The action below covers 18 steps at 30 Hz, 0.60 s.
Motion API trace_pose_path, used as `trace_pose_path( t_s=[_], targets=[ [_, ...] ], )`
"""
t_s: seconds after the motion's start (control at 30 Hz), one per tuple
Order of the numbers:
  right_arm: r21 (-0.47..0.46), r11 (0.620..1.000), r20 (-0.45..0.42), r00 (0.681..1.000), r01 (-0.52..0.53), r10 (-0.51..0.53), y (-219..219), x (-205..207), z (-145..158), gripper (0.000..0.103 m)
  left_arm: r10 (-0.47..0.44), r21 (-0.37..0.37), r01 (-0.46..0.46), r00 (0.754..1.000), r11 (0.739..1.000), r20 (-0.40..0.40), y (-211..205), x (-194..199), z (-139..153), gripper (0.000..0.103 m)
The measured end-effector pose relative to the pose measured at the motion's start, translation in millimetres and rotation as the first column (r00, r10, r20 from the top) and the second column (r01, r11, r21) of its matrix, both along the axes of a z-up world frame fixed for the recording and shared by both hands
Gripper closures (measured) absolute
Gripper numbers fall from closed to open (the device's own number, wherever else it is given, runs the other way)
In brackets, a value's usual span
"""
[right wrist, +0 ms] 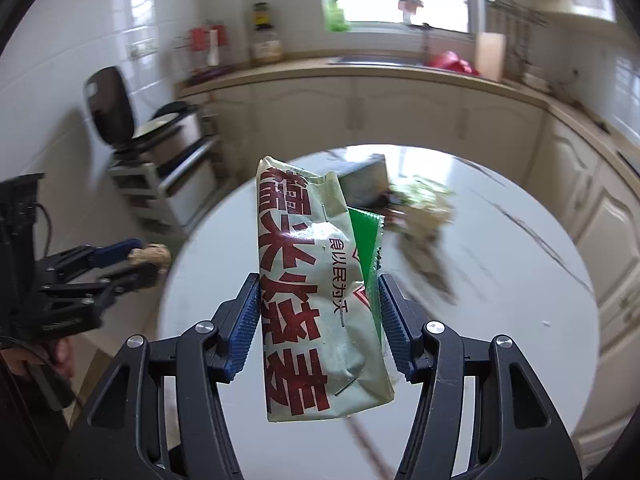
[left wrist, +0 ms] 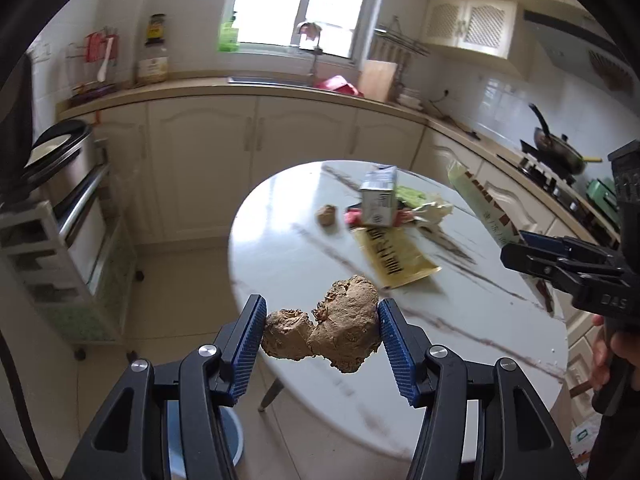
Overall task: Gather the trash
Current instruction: 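Carry ginger and snack bag over the blue bucket and open both tools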
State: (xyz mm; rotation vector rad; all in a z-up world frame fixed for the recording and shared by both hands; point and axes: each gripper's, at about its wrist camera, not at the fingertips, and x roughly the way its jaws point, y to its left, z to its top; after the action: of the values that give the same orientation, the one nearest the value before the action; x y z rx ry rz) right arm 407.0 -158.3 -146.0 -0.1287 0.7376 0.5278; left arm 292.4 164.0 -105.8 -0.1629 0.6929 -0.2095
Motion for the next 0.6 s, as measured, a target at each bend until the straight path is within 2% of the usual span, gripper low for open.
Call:
trace_pose_path(
  t_s=[0.17, 0.37, 0.47, 0.6],
  targets=[
    [0.034, 0.987, -0.003, 0.988, -0.157, 0.157, 81.5, -29.5, 0.2, 0.048, 0.089, 0.003, -0.089, 0.996, 0.996, -0.011, 62.4, -43.3, -13.0, 0.049],
    [0.087, 0.938, -0.086, 0.936, -0.334, 0.341, 189.4, -53.6, -33.3, 0.048, 0.200, -0.004, -0.202, 0.976, 0.979, -0.090, 134.4, -84.2, -47.7, 0.049],
    [0.086, 0.915, -0.130, 0.906, -0.394, 0.402, 238.4, -59.2, -57.2, 0.048, 0.266, 0.018, -0.267, 0.952, 0.964, -0.149, 163.2, -97.8, -71.3, 0.049],
    [0.035, 0.893, -0.189, 0.874, -0.449, 0.447, 297.6, -62.7, -97.5, 0.048, 0.338, 0.027, -0.343, 0.906, 0.939, -0.255, 189.8, -105.1, -104.6, 0.049]
  ],
)
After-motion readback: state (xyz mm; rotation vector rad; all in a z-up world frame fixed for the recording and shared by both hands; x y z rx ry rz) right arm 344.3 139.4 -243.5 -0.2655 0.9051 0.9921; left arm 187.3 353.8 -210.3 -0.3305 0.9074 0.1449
